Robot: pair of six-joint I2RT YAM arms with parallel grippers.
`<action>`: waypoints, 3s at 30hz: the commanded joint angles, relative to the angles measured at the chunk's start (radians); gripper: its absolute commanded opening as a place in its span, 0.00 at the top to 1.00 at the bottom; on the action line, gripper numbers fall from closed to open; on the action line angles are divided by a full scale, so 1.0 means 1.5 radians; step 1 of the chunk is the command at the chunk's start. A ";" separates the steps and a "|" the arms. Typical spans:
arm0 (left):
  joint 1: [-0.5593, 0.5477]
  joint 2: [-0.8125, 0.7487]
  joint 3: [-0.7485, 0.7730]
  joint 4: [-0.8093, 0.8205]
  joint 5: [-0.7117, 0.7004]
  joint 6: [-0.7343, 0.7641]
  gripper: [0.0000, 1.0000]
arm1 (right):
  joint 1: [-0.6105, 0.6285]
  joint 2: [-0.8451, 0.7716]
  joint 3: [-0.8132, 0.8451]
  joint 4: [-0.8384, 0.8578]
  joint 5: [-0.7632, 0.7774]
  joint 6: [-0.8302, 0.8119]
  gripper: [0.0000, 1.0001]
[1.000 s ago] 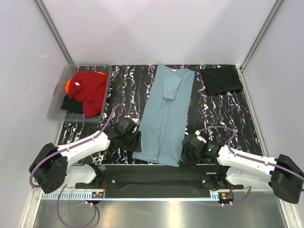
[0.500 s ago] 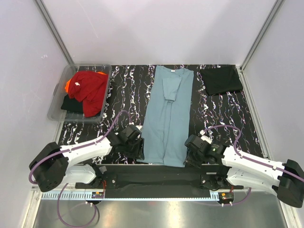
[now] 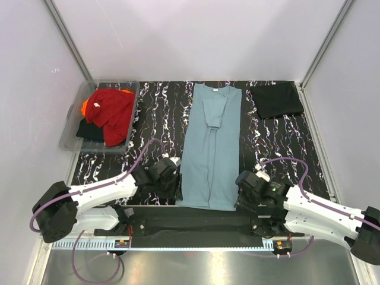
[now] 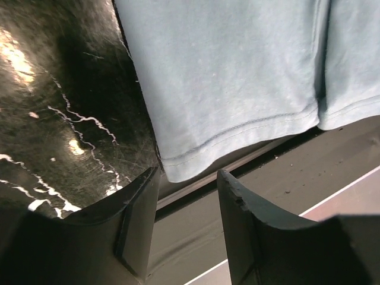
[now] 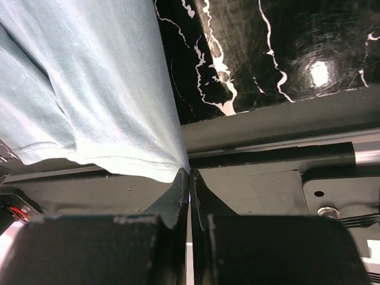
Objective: Fold and stack the t-shirts
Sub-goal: Fold the tshirt
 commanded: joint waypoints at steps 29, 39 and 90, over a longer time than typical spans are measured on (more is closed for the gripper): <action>-0.134 0.030 0.076 0.007 -0.045 -0.079 1.00 | 0.006 -0.011 0.065 -0.052 0.044 -0.038 1.00; 0.021 0.110 0.180 -0.018 0.019 0.048 1.00 | -0.048 0.191 0.227 -0.033 0.113 -0.216 0.99; 0.363 0.692 0.868 -0.026 0.225 0.259 1.00 | -0.521 0.723 0.753 0.131 -0.147 -0.692 1.00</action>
